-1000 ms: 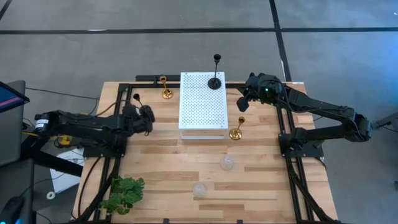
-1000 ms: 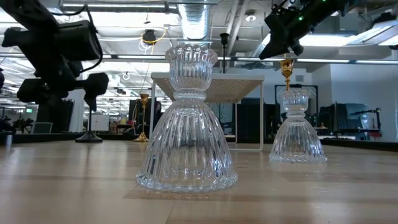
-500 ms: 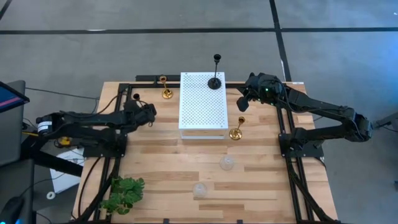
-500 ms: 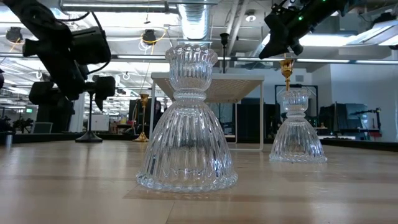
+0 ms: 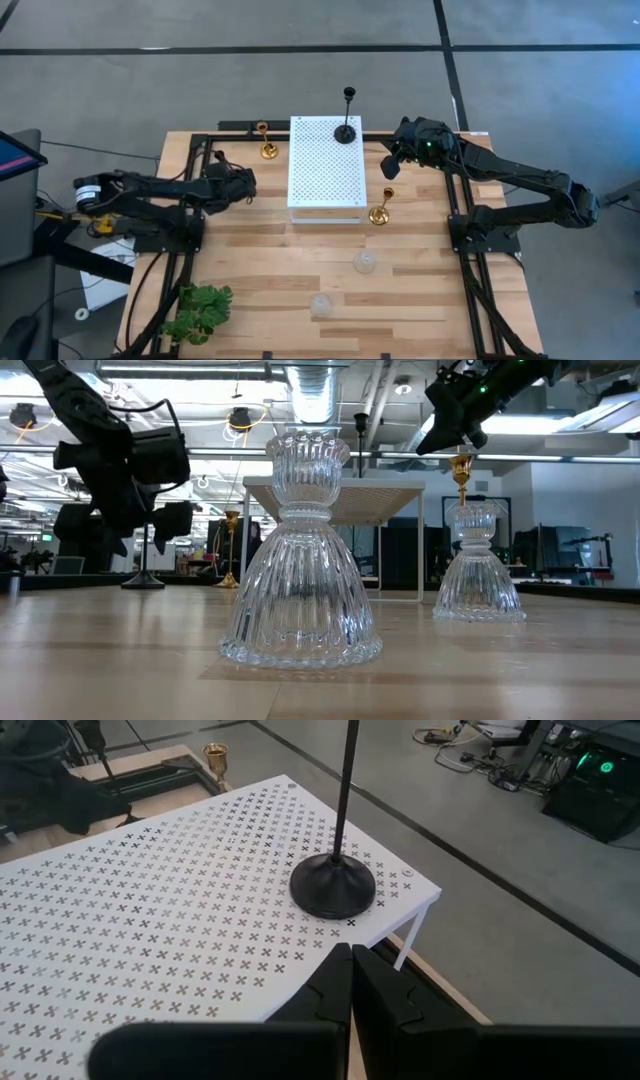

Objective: Pick & Place candle stick holders
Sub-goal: Put the black candle holder on the shelf

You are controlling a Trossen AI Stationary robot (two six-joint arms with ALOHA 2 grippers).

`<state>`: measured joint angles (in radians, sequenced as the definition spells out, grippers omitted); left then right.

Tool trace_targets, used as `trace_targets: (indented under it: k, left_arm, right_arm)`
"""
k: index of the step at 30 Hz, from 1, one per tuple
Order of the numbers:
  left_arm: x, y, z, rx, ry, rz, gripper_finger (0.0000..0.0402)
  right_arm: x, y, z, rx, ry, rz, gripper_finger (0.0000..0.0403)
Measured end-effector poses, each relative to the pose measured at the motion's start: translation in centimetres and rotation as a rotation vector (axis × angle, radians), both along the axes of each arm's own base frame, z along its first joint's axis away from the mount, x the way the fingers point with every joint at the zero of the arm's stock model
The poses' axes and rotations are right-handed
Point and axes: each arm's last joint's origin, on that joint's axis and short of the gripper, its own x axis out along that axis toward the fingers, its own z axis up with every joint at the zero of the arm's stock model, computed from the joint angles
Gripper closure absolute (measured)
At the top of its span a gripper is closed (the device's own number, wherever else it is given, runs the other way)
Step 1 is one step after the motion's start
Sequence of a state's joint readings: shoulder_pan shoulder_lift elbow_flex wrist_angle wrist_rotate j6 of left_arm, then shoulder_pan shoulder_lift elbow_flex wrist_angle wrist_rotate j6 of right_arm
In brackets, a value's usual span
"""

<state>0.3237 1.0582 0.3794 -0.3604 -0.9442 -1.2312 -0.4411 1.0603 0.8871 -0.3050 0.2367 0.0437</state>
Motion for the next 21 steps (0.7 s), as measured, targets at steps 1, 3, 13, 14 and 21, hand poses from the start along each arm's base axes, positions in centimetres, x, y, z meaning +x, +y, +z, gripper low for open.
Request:
trace_targets:
  k: [1,3,13,14,21]
  left_arm:
    - [0.03,0.02,-0.07,0.002,0.006,0.002,0.0123]
    - [0.05,0.04,-0.12,0.007,0.011,0.006,0.0140]
    - [0.06,0.09,-0.02,0.035,0.012,0.021,0.0258]
    - [0.06,0.09,-0.02,0.036,0.012,0.021,0.0272]
    - [0.08,0.10,-0.01,0.036,0.009,0.021,0.0363]
  right_arm:
    - [0.00,0.00,0.00,0.000,0.000,0.000,0.0403]
    - [0.00,0.00,0.00,0.000,0.000,0.000,0.0403]
    - [0.00,0.00,0.00,0.001,-0.001,-0.001,0.0403]
    - [0.00,0.00,0.00,0.001,-0.001,-0.001,0.0403]
    - [0.00,0.00,0.00,0.001,-0.001,-0.001,0.0403]
